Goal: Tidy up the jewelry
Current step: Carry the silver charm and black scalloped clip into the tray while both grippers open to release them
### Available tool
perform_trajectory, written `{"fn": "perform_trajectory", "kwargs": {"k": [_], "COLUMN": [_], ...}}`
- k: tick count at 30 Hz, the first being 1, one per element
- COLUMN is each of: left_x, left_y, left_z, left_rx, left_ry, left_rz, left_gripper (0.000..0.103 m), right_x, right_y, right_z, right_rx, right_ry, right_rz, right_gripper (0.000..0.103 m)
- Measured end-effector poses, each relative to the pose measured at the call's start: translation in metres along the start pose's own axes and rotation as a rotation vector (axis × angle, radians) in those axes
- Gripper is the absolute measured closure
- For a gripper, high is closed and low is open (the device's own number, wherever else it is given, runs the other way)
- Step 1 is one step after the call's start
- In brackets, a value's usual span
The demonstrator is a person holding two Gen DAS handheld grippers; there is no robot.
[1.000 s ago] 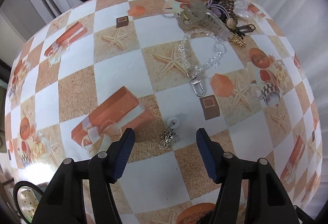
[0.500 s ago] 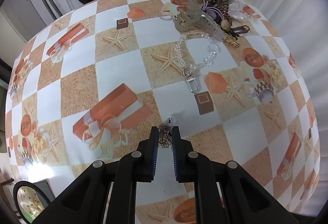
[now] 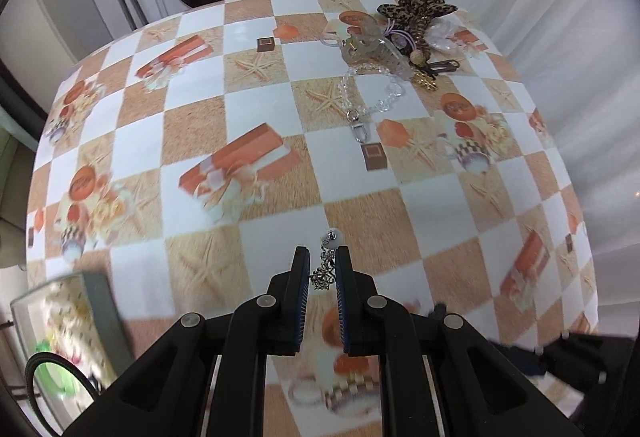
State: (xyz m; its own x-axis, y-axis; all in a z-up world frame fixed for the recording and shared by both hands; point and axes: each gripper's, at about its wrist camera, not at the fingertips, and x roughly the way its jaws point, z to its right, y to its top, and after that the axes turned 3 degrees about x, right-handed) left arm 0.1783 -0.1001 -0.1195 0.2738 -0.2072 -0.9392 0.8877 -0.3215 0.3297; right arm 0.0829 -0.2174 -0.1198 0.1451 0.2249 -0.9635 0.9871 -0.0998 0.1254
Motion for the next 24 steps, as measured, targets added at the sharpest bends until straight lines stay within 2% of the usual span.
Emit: {"fn": "perform_trajectory", "kwargs": {"k": [7,24], "left_x": [-0.037,-0.096], "left_y": [-0.03,-0.101], "left_z": [-0.002,-0.007], "left_rx": [-0.049,-0.166], "left_ry": [0.013,0.063], "left_rz": [0.012,0.004], "left_gripper": [0.085,0.085], "right_x": [-0.017,-0.054], "right_y": [0.001,-0.015], "right_z": [0.017,0.007], "right_rx": [0.054,0.003], "right_ry": [0.054,0.079], "right_rz": [-0.01,0.007], "right_gripper": [0.071,0.071]}}
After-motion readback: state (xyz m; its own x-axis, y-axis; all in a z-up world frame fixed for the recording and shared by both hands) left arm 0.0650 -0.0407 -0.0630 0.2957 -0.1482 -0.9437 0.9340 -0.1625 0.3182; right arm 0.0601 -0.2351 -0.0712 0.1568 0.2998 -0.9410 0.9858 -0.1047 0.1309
